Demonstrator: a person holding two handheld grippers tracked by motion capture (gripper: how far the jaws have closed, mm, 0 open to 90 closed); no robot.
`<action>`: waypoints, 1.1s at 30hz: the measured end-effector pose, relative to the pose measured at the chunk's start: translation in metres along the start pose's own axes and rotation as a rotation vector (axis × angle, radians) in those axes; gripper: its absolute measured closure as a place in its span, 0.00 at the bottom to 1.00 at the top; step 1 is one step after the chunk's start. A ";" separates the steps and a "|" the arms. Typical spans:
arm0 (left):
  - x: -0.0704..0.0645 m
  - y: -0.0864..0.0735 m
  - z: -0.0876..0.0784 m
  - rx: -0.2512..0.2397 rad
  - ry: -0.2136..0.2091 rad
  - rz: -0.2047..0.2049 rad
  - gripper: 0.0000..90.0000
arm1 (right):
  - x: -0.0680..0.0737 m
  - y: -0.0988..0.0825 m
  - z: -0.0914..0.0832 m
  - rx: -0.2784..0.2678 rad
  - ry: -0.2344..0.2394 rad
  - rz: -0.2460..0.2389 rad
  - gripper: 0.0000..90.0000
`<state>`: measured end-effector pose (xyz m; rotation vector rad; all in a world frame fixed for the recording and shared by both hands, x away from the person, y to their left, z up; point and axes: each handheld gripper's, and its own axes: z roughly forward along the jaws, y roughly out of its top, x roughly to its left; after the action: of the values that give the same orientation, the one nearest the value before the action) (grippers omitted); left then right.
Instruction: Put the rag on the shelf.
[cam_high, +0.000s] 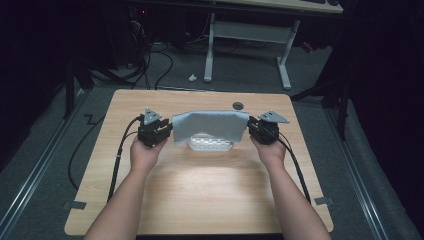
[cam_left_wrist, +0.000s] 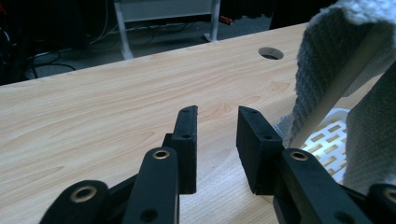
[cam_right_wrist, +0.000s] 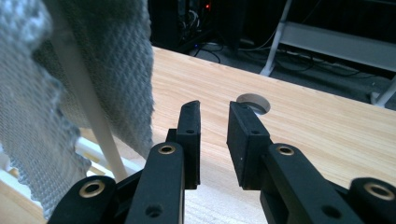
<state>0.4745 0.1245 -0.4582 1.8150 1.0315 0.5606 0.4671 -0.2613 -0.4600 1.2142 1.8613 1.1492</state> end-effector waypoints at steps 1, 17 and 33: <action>0.001 -0.001 -0.001 0.000 0.003 0.000 0.76 | -0.002 -0.002 0.000 0.005 -0.006 0.003 0.84; 0.010 -0.008 -0.021 -0.011 0.037 -0.008 0.72 | -0.007 -0.004 -0.016 -0.001 -0.015 -0.016 0.77; -0.006 -0.043 -0.083 -0.013 -0.004 -0.023 0.62 | 0.003 -0.015 -0.069 -0.003 -0.017 -0.098 0.66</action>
<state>0.3932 0.1701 -0.4587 1.7901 1.0422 0.5484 0.4016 -0.2844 -0.4446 1.1150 1.8834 1.0851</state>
